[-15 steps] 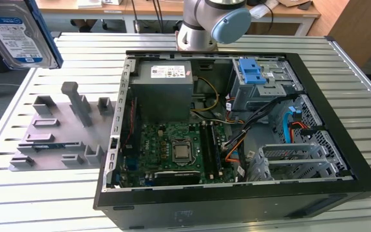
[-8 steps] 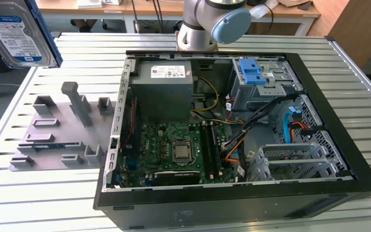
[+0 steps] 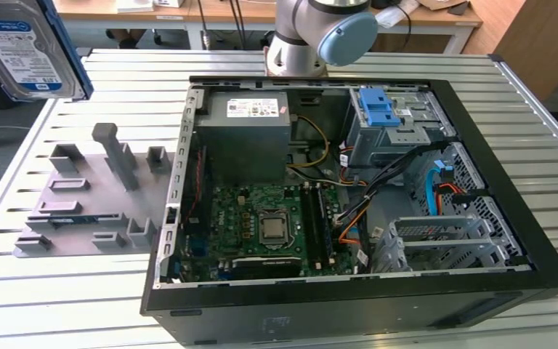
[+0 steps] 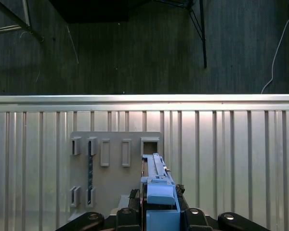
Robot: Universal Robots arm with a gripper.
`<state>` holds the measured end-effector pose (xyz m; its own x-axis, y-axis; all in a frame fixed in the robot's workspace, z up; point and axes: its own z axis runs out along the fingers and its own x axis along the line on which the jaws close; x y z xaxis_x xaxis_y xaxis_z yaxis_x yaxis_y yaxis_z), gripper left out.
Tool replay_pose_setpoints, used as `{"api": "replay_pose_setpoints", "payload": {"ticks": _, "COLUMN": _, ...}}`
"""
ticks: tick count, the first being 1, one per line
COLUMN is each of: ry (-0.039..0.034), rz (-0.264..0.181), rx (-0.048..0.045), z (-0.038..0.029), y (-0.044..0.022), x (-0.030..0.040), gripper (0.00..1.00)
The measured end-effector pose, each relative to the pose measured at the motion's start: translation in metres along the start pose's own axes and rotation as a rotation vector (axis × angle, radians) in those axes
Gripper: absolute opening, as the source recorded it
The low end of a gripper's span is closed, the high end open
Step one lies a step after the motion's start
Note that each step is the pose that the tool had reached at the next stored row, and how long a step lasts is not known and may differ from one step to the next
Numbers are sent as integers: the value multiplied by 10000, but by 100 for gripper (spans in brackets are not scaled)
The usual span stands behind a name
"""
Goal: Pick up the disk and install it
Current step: 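Pick up the disk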
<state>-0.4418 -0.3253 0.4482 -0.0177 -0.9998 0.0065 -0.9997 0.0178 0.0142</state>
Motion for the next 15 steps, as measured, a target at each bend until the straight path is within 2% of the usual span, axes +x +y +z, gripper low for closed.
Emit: {"api": "replay_pose_setpoints", "payload": {"ticks": 15, "ry": 0, "rz": 0, "rx": -1, "z": -45, "y": 1, "x": 0, "gripper": 36}}
